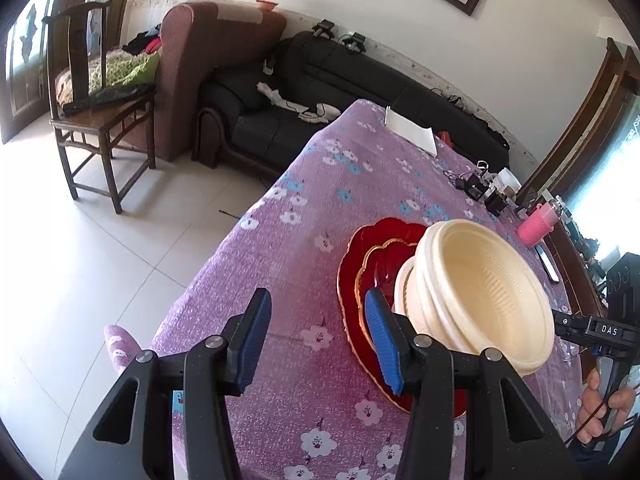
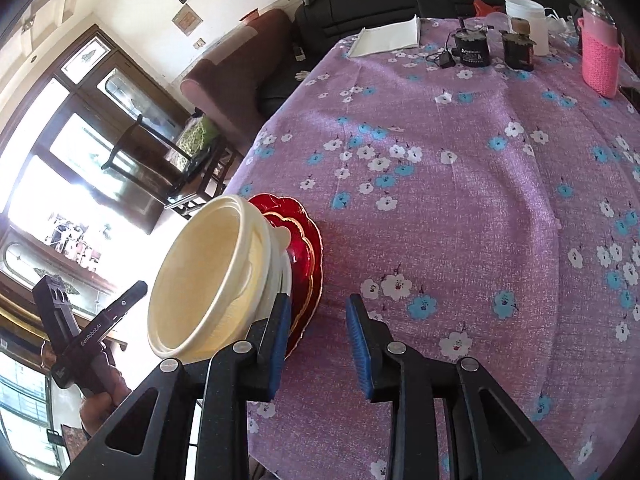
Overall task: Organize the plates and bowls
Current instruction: 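Lower the beige bowl into the top white bowl of the stack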
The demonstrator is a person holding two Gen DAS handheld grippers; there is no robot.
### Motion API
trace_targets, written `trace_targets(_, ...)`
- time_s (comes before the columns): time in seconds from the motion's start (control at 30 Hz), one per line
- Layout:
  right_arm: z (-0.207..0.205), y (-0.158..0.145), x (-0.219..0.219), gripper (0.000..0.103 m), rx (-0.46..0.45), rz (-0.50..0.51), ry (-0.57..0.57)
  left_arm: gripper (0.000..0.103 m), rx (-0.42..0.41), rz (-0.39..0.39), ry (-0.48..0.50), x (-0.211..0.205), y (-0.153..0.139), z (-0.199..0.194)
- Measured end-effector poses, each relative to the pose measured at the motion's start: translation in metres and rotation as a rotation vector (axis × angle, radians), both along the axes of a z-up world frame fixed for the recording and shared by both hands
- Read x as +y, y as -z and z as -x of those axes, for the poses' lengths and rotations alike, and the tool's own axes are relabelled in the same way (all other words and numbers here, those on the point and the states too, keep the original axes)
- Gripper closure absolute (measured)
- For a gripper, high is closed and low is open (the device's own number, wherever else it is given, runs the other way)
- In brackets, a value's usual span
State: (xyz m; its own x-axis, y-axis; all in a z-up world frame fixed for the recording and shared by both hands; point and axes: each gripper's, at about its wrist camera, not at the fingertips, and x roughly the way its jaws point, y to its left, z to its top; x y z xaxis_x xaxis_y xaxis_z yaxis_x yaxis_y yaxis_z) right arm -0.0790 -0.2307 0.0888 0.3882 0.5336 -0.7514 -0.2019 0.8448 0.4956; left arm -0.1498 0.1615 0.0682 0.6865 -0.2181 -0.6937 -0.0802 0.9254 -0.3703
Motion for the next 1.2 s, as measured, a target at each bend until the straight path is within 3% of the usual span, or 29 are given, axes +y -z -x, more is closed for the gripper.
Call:
trace_targets(0.23, -0.01, 0.026, 0.012, 0.071, 0.036, 0.015, -0.022, 0.055, 0.029, 0.026, 0.048, -0.012, 0.014, -0.008)
trace_targets(0.5, -0.019, 0.042, 0.028, 0.071, 0.049, 0.014, -0.059, 0.064, 0.046, 0.015, 0.067, -0.023, 0.027, -0.019)
trace_targets(0.57, -0.02, 0.041, 0.032, 0.073, 0.031, 0.024, -0.056, 0.081, 0.047, 0.01, 0.069, -0.025, 0.029, -0.023)
trace_targets(0.63, -0.021, 0.041, 0.035, 0.084, 0.013, 0.045, -0.05, 0.093, 0.043, -0.005, 0.066, -0.03, 0.031, -0.027)
trace_targets(0.67, -0.021, 0.042, 0.036, 0.085, 0.012, 0.054, -0.046, 0.094, 0.039, -0.013, 0.065, -0.031, 0.031, -0.028)
trace_targets(1.2, -0.021, 0.052, 0.051, 0.09, -0.026, 0.079, -0.035, 0.095, 0.005, -0.129, 0.019, -0.049, 0.036, -0.031)
